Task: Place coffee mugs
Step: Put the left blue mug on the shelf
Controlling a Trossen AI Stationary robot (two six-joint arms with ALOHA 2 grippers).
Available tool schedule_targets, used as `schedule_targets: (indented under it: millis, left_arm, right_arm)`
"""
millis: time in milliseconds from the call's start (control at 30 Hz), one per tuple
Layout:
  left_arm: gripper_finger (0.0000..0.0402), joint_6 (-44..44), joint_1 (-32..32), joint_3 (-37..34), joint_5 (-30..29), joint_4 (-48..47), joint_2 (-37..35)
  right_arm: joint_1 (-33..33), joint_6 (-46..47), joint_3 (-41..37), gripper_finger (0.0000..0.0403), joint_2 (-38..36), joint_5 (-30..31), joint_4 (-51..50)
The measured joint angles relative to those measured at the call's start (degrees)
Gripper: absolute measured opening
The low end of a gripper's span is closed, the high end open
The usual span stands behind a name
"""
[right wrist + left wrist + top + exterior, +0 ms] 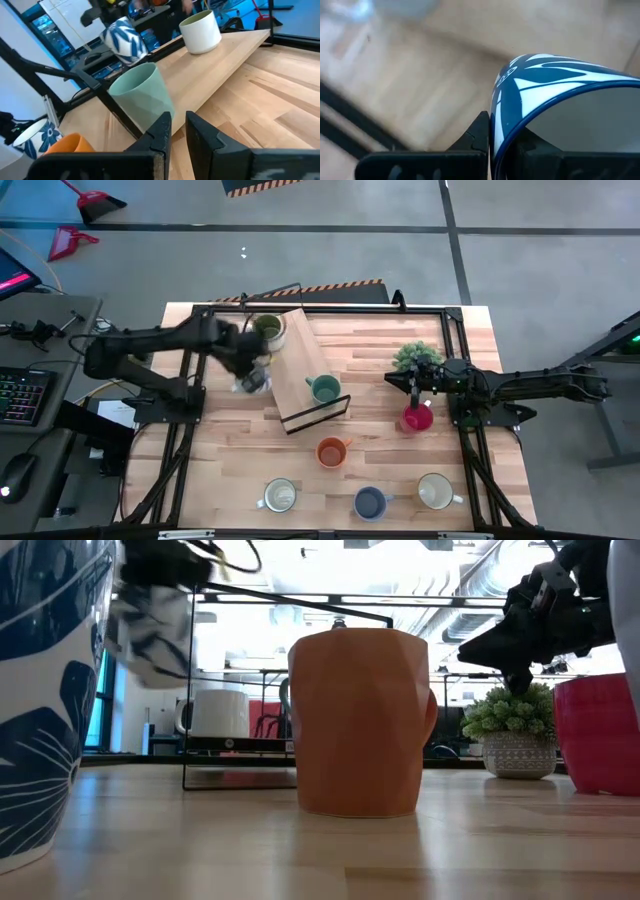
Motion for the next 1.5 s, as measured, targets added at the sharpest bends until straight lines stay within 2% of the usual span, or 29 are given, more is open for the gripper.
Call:
schedule_targets:
  millis: [233,633,1000,1300,1500]
  left_arm:
    - [0.0011,10.7,9.2,3.1,3.3,5.6,8.2]
    - [0.0011,18.2,14.0,8.0,3.1,6.3,19.8]
    - [0.0011,18.8,15.2,8.2,-1.2,5.8,21.0]
    - [0.0011,18.8,15.2,8.2,-1.4,5.8,21.0]
    - [0.0045,18.9,15.2,8.2,-1.2,5.8,20.9]
  right_arm:
    - [0.0,0.1,0.0,0.0039,0.0,0.0,0.0]
    - [0.0,0.1,0.0,0.0039,0.0,0.0,0.0]
    - [0.0,0.1,0.0,0.0039,0.0,0.0,0.0]
    - [0.0,0.2,0.0,0.0039,0.0,-0.1,0.0]
    - [0.0,0.1,0.0,0.0039,0.0,-0.2,0.0]
